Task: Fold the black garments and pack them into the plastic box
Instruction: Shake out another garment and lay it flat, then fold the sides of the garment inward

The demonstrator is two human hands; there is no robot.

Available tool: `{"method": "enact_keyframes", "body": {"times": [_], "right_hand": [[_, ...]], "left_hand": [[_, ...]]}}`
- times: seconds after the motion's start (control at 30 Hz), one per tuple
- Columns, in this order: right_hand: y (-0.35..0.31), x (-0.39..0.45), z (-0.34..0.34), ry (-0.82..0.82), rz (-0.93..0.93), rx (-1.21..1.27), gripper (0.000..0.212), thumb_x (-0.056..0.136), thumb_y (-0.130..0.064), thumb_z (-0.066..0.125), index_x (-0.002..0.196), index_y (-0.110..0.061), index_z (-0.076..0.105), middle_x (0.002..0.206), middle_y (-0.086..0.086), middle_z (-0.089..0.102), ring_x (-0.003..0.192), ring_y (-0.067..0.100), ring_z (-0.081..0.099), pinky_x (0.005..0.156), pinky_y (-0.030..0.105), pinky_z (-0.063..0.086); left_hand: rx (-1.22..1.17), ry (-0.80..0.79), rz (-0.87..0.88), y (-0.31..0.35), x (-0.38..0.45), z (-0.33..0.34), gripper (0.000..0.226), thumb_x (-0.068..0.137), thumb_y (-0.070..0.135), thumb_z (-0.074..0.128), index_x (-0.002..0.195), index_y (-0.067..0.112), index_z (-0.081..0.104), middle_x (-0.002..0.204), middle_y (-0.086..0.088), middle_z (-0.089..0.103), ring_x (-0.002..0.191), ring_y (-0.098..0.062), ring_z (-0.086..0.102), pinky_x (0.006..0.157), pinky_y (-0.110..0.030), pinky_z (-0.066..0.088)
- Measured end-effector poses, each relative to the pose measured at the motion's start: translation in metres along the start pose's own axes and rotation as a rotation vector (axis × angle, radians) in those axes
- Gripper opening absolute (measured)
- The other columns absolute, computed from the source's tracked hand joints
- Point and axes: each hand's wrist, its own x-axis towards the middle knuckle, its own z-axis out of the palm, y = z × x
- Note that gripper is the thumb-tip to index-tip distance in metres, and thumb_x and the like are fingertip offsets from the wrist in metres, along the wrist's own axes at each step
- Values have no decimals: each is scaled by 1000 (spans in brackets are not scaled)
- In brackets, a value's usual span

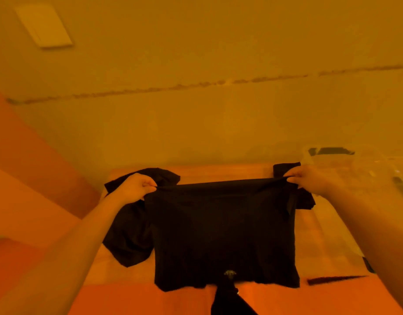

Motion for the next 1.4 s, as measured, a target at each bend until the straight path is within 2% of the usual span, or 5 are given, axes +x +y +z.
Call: {"method": "enact_keyframes", "body": {"times": [0.17, 0.57, 0.73, 0.97, 1.4], "right_hand": [[26, 99, 36, -58, 61, -177, 16, 87, -6, 61, 100, 0, 68, 94, 16, 65, 88, 29, 60, 73, 34, 50], [16, 152, 74, 182, 1, -352, 43, 94, -11, 48, 137, -13, 41, 136, 11, 49, 121, 27, 50, 96, 37, 44], [55, 25, 134, -23, -142, -401, 57, 92, -27, 52, 141, -24, 23, 151, -3, 20, 140, 17, 25, 112, 28, 19], [128, -83, 188, -146, -260, -612, 60, 96, -50, -1, 148, -22, -2, 157, -5, -9, 144, 11, -6, 112, 27, 0], [134, -113, 190, -140, -90, -775, 69, 92, -61, 4, 146, -19, 14, 143, 1, 37, 143, 11, -9, 109, 29, 2]], "left_hand": [[192, -56, -59, -14, 86, 33, 18, 89, 15, 60, 103, 7, 68, 109, -10, 66, 106, -23, 58, 88, -28, 41], [359, 496, 133, -13, 147, 95, 32, 87, 12, 49, 115, -2, 58, 115, -24, 59, 104, -42, 56, 86, -49, 46], [488, 269, 367, -42, 30, 186, 49, 84, 36, 36, 127, 12, 46, 135, -11, 50, 128, -27, 38, 109, -37, 20], [664, 68, 431, -109, -64, 244, 93, 72, 46, 38, 148, 11, -4, 156, -7, -10, 144, -23, -9, 114, -39, -3], [722, -29, 405, -97, -85, 238, 83, 75, 63, 33, 140, 12, 23, 142, -4, 37, 145, -21, -6, 111, -36, 2]]}}
